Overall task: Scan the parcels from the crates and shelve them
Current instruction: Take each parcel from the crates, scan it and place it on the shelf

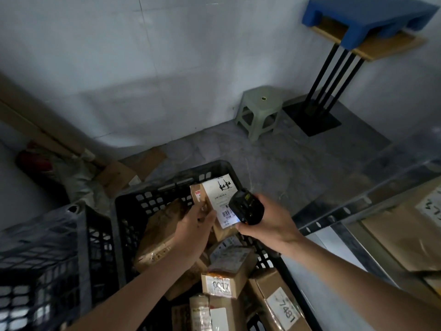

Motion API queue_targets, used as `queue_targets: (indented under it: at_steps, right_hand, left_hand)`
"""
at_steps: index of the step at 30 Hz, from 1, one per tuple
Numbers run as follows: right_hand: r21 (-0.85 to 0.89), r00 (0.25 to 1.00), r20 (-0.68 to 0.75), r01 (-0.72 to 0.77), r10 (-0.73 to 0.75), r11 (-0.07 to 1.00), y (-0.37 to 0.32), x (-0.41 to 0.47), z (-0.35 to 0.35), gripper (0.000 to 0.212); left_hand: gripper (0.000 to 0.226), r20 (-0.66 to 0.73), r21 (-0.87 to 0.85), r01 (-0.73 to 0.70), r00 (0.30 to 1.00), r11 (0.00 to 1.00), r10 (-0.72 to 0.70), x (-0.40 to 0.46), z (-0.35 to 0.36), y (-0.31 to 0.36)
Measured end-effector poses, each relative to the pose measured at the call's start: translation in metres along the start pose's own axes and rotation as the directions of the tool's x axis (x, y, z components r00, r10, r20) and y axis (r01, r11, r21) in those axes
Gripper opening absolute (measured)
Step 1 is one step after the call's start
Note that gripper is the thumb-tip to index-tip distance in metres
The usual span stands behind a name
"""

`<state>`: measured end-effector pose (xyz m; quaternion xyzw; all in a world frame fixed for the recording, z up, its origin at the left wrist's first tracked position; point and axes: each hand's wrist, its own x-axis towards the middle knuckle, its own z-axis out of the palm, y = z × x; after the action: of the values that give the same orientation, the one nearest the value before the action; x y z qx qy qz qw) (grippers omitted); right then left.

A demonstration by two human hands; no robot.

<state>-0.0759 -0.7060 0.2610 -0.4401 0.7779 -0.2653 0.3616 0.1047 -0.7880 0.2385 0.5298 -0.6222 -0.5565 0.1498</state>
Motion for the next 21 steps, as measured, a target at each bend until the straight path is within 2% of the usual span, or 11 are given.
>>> queue_targets:
  at_steps: [5, 8, 13, 16, 21]
  right_hand:
    - [0.139, 0.995, 0.095, -0.032, 0.019, 0.990, 0.007, 0.009, 0.009, 0.059]
    - [0.223, 0.994, 0.100, -0.057, 0.035, 0.973, 0.011, 0.010, 0.009, 0.061]
    - [0.310, 0.993, 0.107, -0.080, 0.049, 0.947, 0.003, 0.001, 0.005, 0.055]
    - [0.340, 0.995, 0.087, -0.075, 0.048, 0.938, -0.011, -0.010, -0.001, 0.050]
    - [0.400, 0.997, 0.028, -0.076, 0.071, 0.913, -0.038, -0.041, -0.011, 0.047]
  left_hand:
    - [0.042, 0.007, -0.029, 0.018, 1.000, 0.999, -0.017, 0.001, 0.002, 0.000]
    - [0.042, 0.017, -0.041, 0.021, 1.000, 0.999, -0.021, -0.001, 0.002, 0.002]
    - [0.029, -0.045, -0.070, 0.000, 0.999, 0.998, -0.003, -0.008, -0.003, 0.003]
    - [0.025, -0.035, -0.107, 0.008, 0.999, 0.994, -0.012, -0.017, -0.008, 0.006]
    - [0.039, 0.004, -0.181, -0.033, 0.999, 0.983, 0.035, -0.039, -0.021, 0.019]
